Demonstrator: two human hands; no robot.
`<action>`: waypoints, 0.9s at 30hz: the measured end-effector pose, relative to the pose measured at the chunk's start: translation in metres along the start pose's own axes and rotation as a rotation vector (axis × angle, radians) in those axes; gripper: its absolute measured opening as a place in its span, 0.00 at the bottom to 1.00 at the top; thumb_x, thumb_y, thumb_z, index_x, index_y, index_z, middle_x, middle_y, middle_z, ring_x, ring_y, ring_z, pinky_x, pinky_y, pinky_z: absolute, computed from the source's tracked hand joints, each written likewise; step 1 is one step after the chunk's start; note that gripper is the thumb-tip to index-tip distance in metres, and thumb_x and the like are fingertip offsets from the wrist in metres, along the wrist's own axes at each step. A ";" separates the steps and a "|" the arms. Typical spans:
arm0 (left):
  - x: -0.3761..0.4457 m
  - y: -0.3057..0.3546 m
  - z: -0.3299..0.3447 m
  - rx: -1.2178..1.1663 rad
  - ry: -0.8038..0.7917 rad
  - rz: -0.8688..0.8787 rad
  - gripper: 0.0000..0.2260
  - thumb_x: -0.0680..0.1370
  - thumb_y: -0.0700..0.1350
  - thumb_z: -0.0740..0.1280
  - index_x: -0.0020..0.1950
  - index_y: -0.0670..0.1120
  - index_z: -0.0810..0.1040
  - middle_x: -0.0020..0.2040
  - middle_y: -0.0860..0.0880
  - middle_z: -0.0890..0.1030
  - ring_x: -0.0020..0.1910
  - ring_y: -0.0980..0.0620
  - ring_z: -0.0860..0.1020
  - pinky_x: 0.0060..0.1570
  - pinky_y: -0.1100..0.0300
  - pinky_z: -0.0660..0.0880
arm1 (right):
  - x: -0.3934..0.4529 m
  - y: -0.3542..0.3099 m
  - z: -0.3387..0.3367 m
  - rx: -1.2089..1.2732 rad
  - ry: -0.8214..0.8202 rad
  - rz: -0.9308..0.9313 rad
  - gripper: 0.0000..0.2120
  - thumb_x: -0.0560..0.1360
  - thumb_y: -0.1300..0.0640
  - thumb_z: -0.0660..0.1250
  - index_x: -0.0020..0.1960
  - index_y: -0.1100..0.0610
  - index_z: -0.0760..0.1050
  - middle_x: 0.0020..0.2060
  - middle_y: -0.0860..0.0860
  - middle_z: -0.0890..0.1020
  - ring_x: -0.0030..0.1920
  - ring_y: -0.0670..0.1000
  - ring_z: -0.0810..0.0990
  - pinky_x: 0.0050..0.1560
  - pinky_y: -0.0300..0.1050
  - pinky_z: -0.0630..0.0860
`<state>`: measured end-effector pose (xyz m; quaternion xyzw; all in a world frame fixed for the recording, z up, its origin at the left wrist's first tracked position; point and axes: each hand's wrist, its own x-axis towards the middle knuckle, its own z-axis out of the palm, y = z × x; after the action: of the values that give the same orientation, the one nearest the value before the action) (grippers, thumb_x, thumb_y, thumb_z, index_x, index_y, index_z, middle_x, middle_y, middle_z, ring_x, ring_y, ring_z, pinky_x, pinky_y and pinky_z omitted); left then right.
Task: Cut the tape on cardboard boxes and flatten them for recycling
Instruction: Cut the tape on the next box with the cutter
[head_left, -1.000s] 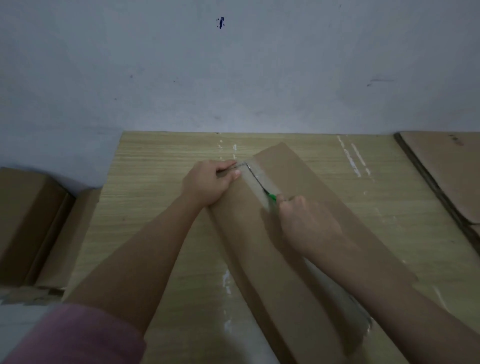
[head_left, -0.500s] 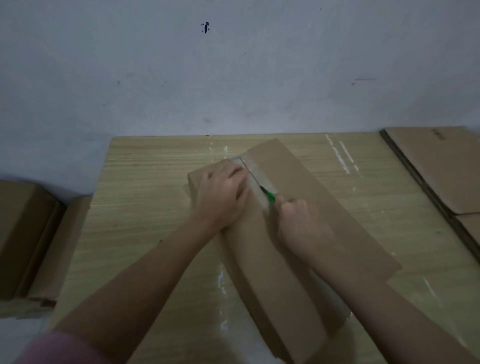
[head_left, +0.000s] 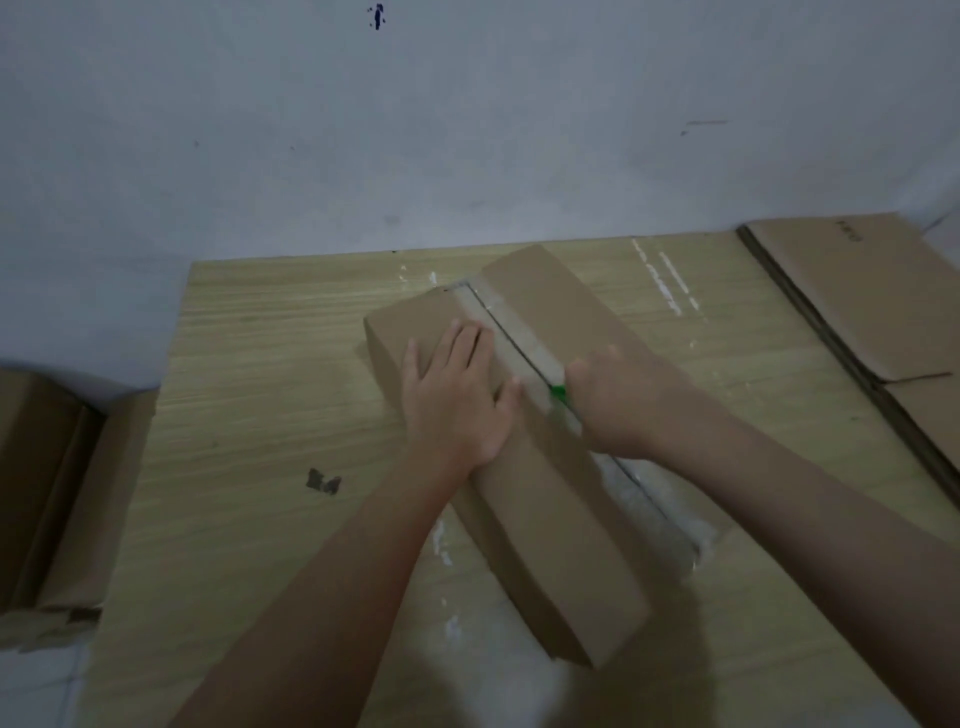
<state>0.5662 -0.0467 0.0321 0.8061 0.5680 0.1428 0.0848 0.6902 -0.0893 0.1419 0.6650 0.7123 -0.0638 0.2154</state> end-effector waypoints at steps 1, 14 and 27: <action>0.006 -0.001 -0.001 0.011 -0.036 -0.004 0.28 0.79 0.61 0.48 0.77 0.49 0.56 0.77 0.53 0.56 0.76 0.56 0.50 0.72 0.47 0.40 | -0.005 0.002 0.002 -0.006 -0.006 0.008 0.13 0.79 0.60 0.52 0.60 0.61 0.70 0.58 0.61 0.73 0.61 0.61 0.73 0.54 0.50 0.71; 0.059 -0.016 -0.011 0.092 -0.160 -0.001 0.26 0.81 0.58 0.48 0.77 0.50 0.52 0.78 0.54 0.51 0.76 0.55 0.47 0.72 0.43 0.41 | -0.075 0.026 0.032 0.039 -0.024 0.128 0.13 0.77 0.61 0.54 0.60 0.55 0.69 0.56 0.55 0.74 0.59 0.56 0.75 0.53 0.47 0.73; -0.076 0.063 0.016 -0.218 0.054 0.469 0.25 0.70 0.61 0.62 0.64 0.51 0.69 0.64 0.51 0.76 0.65 0.54 0.70 0.64 0.45 0.67 | -0.077 0.049 0.072 0.290 0.099 0.041 0.20 0.77 0.55 0.58 0.68 0.53 0.62 0.56 0.58 0.75 0.59 0.59 0.75 0.52 0.48 0.72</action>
<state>0.6040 -0.1392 0.0261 0.8976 0.3490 0.2407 0.1206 0.7558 -0.1820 0.1172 0.7059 0.6916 -0.1288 0.0827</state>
